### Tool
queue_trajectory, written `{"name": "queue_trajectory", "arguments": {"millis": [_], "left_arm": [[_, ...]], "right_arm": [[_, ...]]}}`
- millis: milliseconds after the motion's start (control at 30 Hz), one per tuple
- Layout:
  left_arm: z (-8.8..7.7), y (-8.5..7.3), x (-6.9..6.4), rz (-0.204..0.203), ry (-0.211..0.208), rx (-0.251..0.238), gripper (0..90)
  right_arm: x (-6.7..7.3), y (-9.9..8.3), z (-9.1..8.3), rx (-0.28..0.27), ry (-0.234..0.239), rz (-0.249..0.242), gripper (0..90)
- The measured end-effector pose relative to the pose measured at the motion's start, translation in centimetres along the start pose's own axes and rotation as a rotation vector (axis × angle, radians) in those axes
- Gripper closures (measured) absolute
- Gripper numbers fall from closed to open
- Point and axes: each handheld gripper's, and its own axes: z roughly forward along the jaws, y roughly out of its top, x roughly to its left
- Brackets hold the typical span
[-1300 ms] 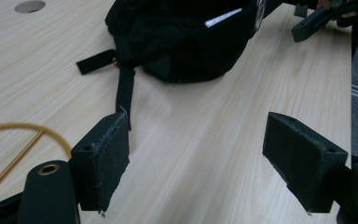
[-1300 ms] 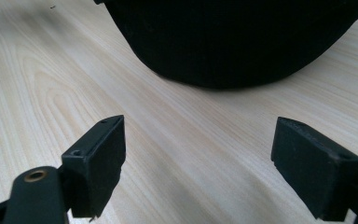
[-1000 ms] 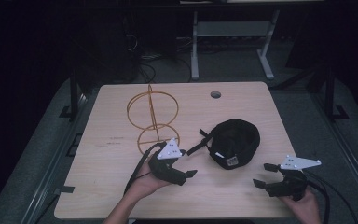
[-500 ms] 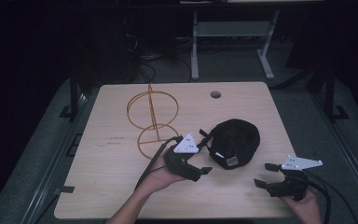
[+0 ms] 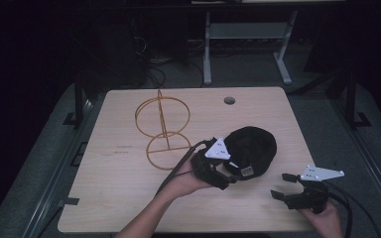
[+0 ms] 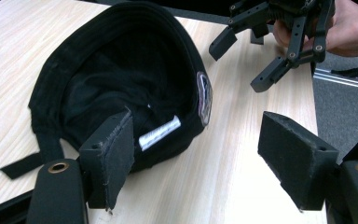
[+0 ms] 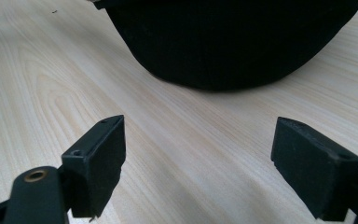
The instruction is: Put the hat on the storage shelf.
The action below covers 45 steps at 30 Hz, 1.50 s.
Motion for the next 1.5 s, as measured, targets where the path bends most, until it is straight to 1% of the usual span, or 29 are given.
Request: {"name": "queue_trajectory", "arguments": {"millis": [67, 267, 333, 433, 500, 600, 667, 767, 933, 1000, 1033, 1100, 1133, 1167, 1300, 1367, 1400, 1433, 1500], "left_arm": [[0.5, 0.2, 0.1, -0.002, -0.013, 0.001, 29.5], [1.7, 0.8, 0.5, 0.006, -0.029, 0.024, 30.9], [2.0, 1.0, 0.6, 0.000, -0.039, 0.028, 32.1], [2.5, 1.1, 0.7, -0.001, -0.053, 0.032, 33.9], [2.8, 1.1, 0.9, 0.001, -0.057, 0.045, 34.3], [3.4, 0.9, 1.0, -0.008, -0.072, 0.056, 35.5], [3.5, 1.0, 0.9, 0.003, -0.077, 0.058, 38.2], [3.7, 1.2, 0.9, 0.007, -0.089, 0.062, 41.0], [4.4, 1.5, 1.0, 0.020, -0.108, 0.096, 45.0], [4.7, 1.6, 0.9, 0.029, -0.111, 0.099, 47.5], [4.8, 1.7, 0.9, 0.041, -0.106, 0.101, 49.9], [4.9, 1.8, 0.8, 0.043, -0.111, 0.105, 51.4], [5.1, 1.9, 0.8, 0.050, -0.114, 0.122, 53.2], [5.2, 1.9, 0.8, 0.049, -0.110, 0.127, 54.5], [5.5, 1.8, 0.9, 0.035, -0.120, 0.143, 55.9], [5.8, 1.7, 0.9, 0.049, -0.123, 0.168, 55.9], [5.8, 1.7, 0.9, 0.049, -0.123, 0.168, 56.1], [5.8, 1.7, 0.9, 0.052, -0.124, 0.170, 59.4], [6.0, 1.7, 0.8, 0.057, -0.124, 0.165, 61.0]], "right_arm": [[0.0, 0.0, 0.0, 0.003, 0.000, -0.001, 17.4], [0.0, 0.0, -0.1, 0.002, 0.001, 0.000, 17.4], [0.0, 0.0, 0.0, 0.002, 0.002, 0.000, 17.4], [0.0, -0.1, 0.0, 0.003, 0.003, -0.002, 17.5], [0.0, 0.0, -0.1, 0.002, 0.002, -0.003, 17.4], [0.0, 0.0, 0.0, 0.002, 0.002, -0.002, 17.5], [0.0, 0.0, 0.0, 0.004, 0.003, -0.005, 17.6], [0.0, 0.1, 0.1, 0.005, 0.007, -0.006, 17.6], [0.1, 0.0, 0.1, 0.006, 0.007, -0.007, 17.6], [0.0, 0.0, 0.1, 0.007, 0.007, -0.007, 17.6], [0.0, 0.0, 0.1, 0.006, 0.008, -0.008, 17.6], [0.0, 0.0, 0.1, 0.007, 0.009, -0.006, 17.6], [0.0, 0.0, 0.1, 0.008, 0.008, -0.006, 17.6], [-0.1, 0.0, 0.2, 0.009, 0.008, -0.009, 17.6], [-0.1, 0.0, 0.1, 0.009, 0.008, -0.008, 17.6], [-0.1, -0.1, 0.2, 0.011, 0.008, -0.005, 17.6], [-0.1, -0.1, 0.2, 0.011, 0.008, -0.005, 17.6], [-0.1, 0.0, 0.2, 0.013, 0.010, -0.007, 17.6], [-0.1, 0.0, 0.3, 0.016, 0.011, -0.006, 17.6]]}}
